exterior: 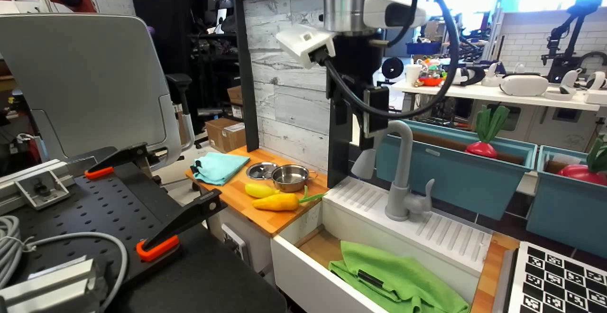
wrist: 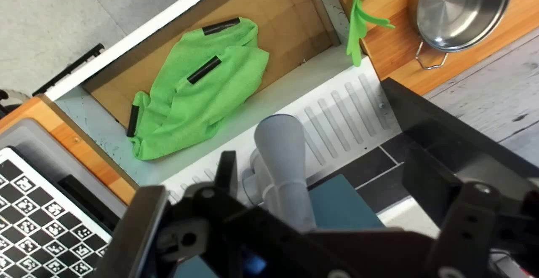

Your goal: Remove the silver lid from the silver pot, move the faucet to the right

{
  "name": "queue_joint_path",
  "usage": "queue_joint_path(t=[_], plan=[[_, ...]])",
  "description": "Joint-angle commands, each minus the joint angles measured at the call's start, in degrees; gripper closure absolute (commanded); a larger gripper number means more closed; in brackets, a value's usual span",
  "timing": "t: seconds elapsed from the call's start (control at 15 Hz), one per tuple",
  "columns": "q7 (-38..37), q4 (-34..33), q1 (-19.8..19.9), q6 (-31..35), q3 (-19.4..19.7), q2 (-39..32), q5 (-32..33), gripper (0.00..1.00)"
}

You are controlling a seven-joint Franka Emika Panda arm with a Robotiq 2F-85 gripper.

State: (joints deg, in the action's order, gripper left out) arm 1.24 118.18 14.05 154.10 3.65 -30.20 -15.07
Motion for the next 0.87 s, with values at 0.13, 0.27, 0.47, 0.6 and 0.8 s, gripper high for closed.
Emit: queue_joint_path(t=[0.13,0.27,0.47,0.6,0.8], plan=[[-0.30,4.21,-1.92,0.57,-0.09,5.45,1.71,0.00],[-0.33,4.19,-1.91,0.53,-0.07,5.37,1.71,0.00],[-0.33,4.02,-1.61,0.56,0.01,4.45,1.73,0.00],[-0.34,3.90,-1.61,0.56,0.00,4.31,1.73,0.00],[-0.34,3.78,-1.60,0.56,0.00,4.31,1.73,0.00]])
